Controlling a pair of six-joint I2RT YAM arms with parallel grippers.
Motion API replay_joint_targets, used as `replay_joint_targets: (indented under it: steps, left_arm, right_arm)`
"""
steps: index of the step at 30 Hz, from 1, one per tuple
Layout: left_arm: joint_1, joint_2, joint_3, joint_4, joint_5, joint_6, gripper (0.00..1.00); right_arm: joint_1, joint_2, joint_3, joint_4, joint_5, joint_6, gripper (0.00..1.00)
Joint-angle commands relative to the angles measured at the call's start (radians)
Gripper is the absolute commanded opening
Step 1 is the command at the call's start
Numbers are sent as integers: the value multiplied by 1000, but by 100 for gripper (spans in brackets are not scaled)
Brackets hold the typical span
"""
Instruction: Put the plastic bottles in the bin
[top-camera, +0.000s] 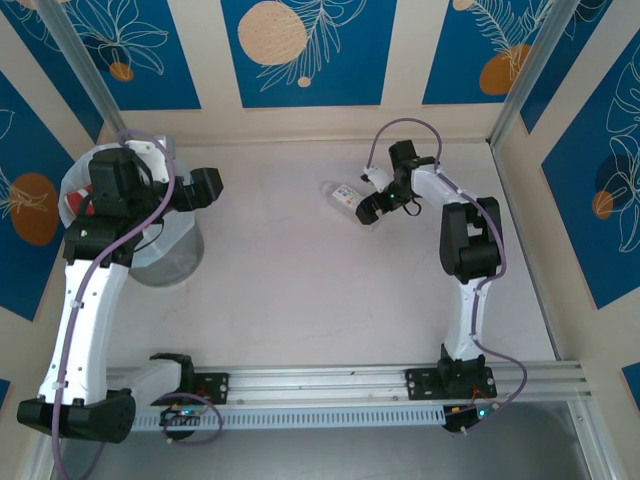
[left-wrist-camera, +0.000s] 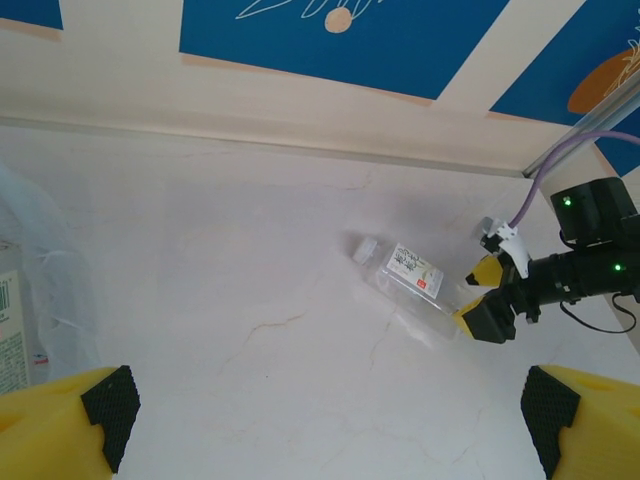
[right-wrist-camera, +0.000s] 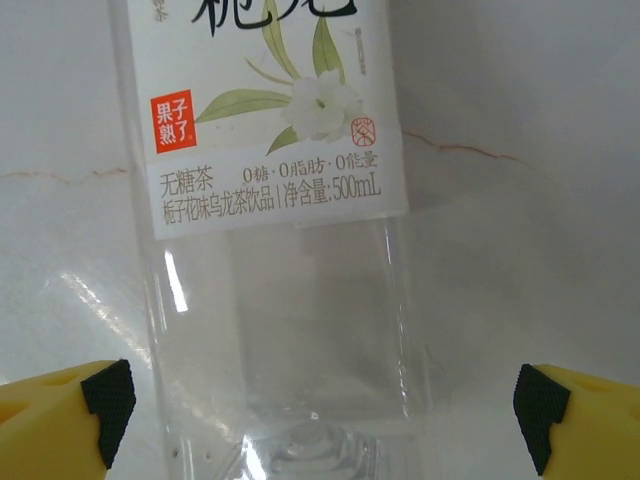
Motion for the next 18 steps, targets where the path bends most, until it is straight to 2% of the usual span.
replay_joint_targets:
  steps: [1,5,10,13,18]
  left_arm:
    - [-8,-15,-14,39,24,-18,99]
    - [-9,-7,-15,44,24,-19,99]
    - [-9,-6,-34,51,35,-29,99]
    - [-9,-4,-50,61,35,-39,99]
    - [-9,4,-51,63,42,-50,99]
  right_arm:
    - [22,51,56,-73,38,-50,99]
    - [37,93,93,-122,86,-63,98]
    - [42,96,89,-120,88,-31,91]
    - [53,99,72,-80,134,-21,82]
    - [57,110,84,-78,122,-6,78]
